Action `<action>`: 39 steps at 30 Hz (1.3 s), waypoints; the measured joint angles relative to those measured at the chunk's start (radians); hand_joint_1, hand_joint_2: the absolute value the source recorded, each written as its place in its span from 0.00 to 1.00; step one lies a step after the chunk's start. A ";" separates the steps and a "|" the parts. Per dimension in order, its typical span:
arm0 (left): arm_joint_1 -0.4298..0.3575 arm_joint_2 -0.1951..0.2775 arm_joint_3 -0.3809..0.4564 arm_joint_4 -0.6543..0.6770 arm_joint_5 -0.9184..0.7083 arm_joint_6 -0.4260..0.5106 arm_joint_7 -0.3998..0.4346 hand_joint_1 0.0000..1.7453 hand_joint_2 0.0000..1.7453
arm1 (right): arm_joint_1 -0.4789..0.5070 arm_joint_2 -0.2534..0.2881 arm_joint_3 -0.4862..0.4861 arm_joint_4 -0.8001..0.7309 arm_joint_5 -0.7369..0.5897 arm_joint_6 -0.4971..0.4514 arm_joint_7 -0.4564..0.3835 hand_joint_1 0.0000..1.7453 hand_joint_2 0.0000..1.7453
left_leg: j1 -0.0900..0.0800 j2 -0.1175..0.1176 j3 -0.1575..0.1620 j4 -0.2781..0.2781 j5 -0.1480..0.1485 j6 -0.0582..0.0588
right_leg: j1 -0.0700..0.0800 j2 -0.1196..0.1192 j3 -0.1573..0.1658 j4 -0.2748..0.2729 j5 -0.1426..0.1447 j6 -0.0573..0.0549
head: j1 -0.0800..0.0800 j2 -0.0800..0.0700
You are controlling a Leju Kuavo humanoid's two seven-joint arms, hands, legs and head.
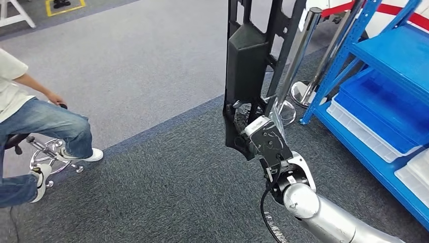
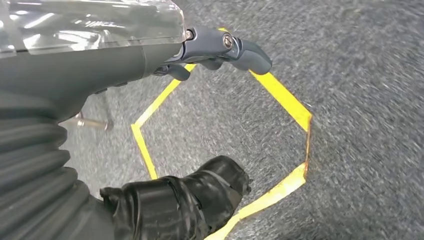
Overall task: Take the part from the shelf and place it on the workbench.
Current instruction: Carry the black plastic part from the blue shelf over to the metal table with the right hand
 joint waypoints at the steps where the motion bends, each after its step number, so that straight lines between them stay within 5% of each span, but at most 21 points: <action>1: 0.000 0.000 -0.001 0.000 0.000 0.000 0.000 0.00 1.00 | 0.001 0.000 0.000 0.000 0.000 0.000 0.001 1.00 1.00 | 0.002 0.005 -0.019 0.031 -0.004 -0.002 | 0.000 -0.014 0.001 0.000 -0.002 0.000 | -0.001 0.000; 3: 0.002 0.000 -0.004 0.000 0.000 0.000 0.000 0.00 1.00 | 0.001 0.000 0.000 -0.001 0.001 0.000 0.002 1.00 1.00 | 0.002 0.014 0.004 -0.016 0.040 0.000 | 0.000 -0.040 0.006 0.000 -0.007 0.003 | 0.000 0.000; 5: 0.003 0.000 -0.006 0.000 0.000 0.001 0.000 0.00 1.00 | 0.001 0.000 0.000 -0.004 0.003 0.000 0.003 1.00 1.00 | -0.006 0.053 0.079 -0.152 0.098 0.010 | 0.003 -0.064 0.016 0.000 -0.015 0.009 | -0.001 0.000; 7: -0.001 0.001 -0.009 0.000 0.000 0.002 0.000 0.00 1.00 | 0.000 0.000 0.000 -0.007 0.005 -0.001 0.004 1.00 1.00 | -0.017 0.081 0.120 -0.228 0.114 0.027 | 0.008 -0.084 0.024 -0.002 -0.022 0.020 | 0.000 0.000; 10: 0.001 0.002 -0.013 0.000 -0.001 0.003 0.000 0.00 1.00 | -0.001 -0.001 0.000 -0.009 0.006 -0.002 0.006 1.00 1.00 | -0.019 0.052 0.126 -0.243 0.111 0.047 | 0.011 -0.102 0.039 -0.009 -0.032 0.037 | 0.002 0.000; 12: 0.003 0.001 -0.014 0.000 -0.001 0.003 0.000 0.00 1.00 | -0.002 -0.003 0.000 -0.011 0.009 -0.002 0.008 1.00 1.00 | -0.013 0.029 0.138 -0.256 0.115 0.059 | 0.008 -0.052 0.028 0.031 -0.062 0.044 | 0.006 0.000; 14: 0.000 0.001 -0.015 0.000 -0.001 0.003 0.000 0.00 1.00 | -0.002 -0.004 0.000 -0.013 0.012 -0.002 0.009 1.00 1.00 | -0.011 0.005 0.143 -0.261 0.116 0.068 | 0.009 0.005 -0.031 0.148 -0.118 0.042 | 0.011 0.000; 16: -0.003 0.001 -0.016 0.000 -0.001 0.003 0.000 0.00 1.00 | 0.002 -0.005 0.000 -0.013 0.013 -0.001 0.012 1.00 1.00 | -0.012 -0.023 0.143 -0.259 0.114 0.072 | 0.011 0.020 -0.097 0.256 -0.144 0.040 | 0.013 0.000; 17: -0.003 0.001 -0.016 0.000 -0.001 0.003 0.000 0.00 1.00 | 0.003 -0.005 0.000 -0.013 0.013 -0.001 0.013 1.00 1.00 | -0.013 -0.040 0.143 -0.256 0.112 0.073 | 0.011 0.023 -0.109 0.263 -0.130 0.040 | 0.013 0.000; 19: -0.002 0.001 -0.016 0.000 -0.001 0.003 0.000 0.00 1.00 | 0.003 -0.006 0.000 -0.013 0.013 -0.001 0.014 1.00 1.00 | -0.012 -0.072 0.144 -0.246 0.107 0.070 | 0.007 0.036 -0.082 0.170 -0.054 0.038 | 0.013 0.000; 21: -0.002 0.001 -0.016 0.000 -0.001 0.003 0.000 0.00 1.00 | 0.002 -0.007 0.000 -0.014 0.013 0.000 0.014 1.00 1.00 | -0.012 -0.101 0.136 -0.230 0.099 0.060 | 0.000 0.085 -0.039 0.057 -0.004 0.037 | 0.012 0.000; 23: -0.002 0.001 -0.016 0.000 -0.001 0.003 0.000 0.00 1.00 | 0.002 -0.008 0.000 -0.015 0.013 0.001 0.014 1.00 1.00 | -0.008 -0.126 0.124 -0.222 0.097 0.047 | 0.001 0.110 -0.023 0.018 -0.002 0.034 | 0.012 0.000; 25: 0.003 0.002 -0.016 0.000 -0.001 0.003 0.000 0.00 1.00 | 0.000 -0.008 0.000 -0.016 0.013 0.002 0.014 1.00 1.00 | -0.002 -0.142 0.116 -0.224 0.100 0.035 | 0.003 0.085 -0.016 0.010 -0.001 0.025 | 0.013 0.000; 27: 0.006 0.001 -0.017 0.000 -0.001 0.003 0.000 0.00 1.00 | -0.003 -0.008 0.000 -0.017 0.013 0.002 0.014 1.00 1.00 | -0.004 -0.093 0.098 -0.191 0.083 0.025 | 0.001 0.056 -0.004 0.000 0.001 0.012 | 0.007 0.000; 29: 0.002 0.000 -0.017 0.000 -0.001 0.003 0.000 0.00 1.00 | -0.004 -0.009 0.000 -0.018 0.013 0.004 0.014 1.00 1.00 | -0.005 -0.021 0.045 -0.085 0.035 0.015 | 0.004 0.026 0.006 -0.005 -0.002 0.002 | 0.001 0.000; 31: -0.001 0.000 -0.018 0.000 -0.002 0.002 0.000 0.00 1.00 | -0.004 -0.009 0.000 -0.019 0.013 0.006 0.014 1.00 1.00 | -0.001 0.002 -0.015 0.022 0.001 0.008 | 0.008 -0.003 0.011 -0.005 -0.008 -0.002 | 0.000 0.000; 32: 0.000 0.000 -0.018 0.000 -0.002 0.001 0.001 0.00 1.00 | -0.004 -0.009 0.000 -0.019 0.013 0.008 0.014 1.00 1.00 | 0.000 0.005 -0.024 0.036 0.007 0.007 | 0.009 -0.017 0.014 -0.005 -0.011 -0.002 | 0.000 0.000; 34: 0.003 0.000 -0.018 0.000 -0.004 -0.001 0.001 0.00 1.00 | -0.005 -0.009 0.000 -0.019 0.013 0.013 0.015 1.00 1.00 | -0.001 0.019 0.018 -0.049 0.065 0.011 | 0.009 -0.043 0.024 -0.005 -0.019 0.002 | 0.000 0.000; 36: 0.001 0.001 -0.018 0.000 -0.006 -0.002 0.002 0.00 1.00 | -0.010 -0.009 0.000 -0.019 0.014 0.017 0.018 1.00 1.00 | -0.011 0.060 0.086 -0.179 0.111 0.025 | 0.012 -0.066 0.034 -0.005 -0.028 0.009 | 0.000 0.000; 38: -0.001 0.002 -0.018 0.000 -0.006 -0.002 0.002 0.00 1.00 | -0.018 -0.009 0.000 -0.019 0.014 0.019 0.021 1.00 1.00 | -0.023 0.078 0.111 -0.231 0.115 0.041 | 0.016 -0.086 0.040 -0.009 -0.035 0.019 | 0.001 0.000; 39: -0.001 0.002 -0.018 0.000 -0.006 -0.002 0.002 0.00 1.00 | -0.020 -0.009 0.000 -0.019 0.014 0.019 0.022 1.00 1.00 | -0.026 0.067 0.111 -0.233 0.115 0.048 | 0.018 -0.096 0.044 -0.012 -0.037 0.024 | 0.001 0.000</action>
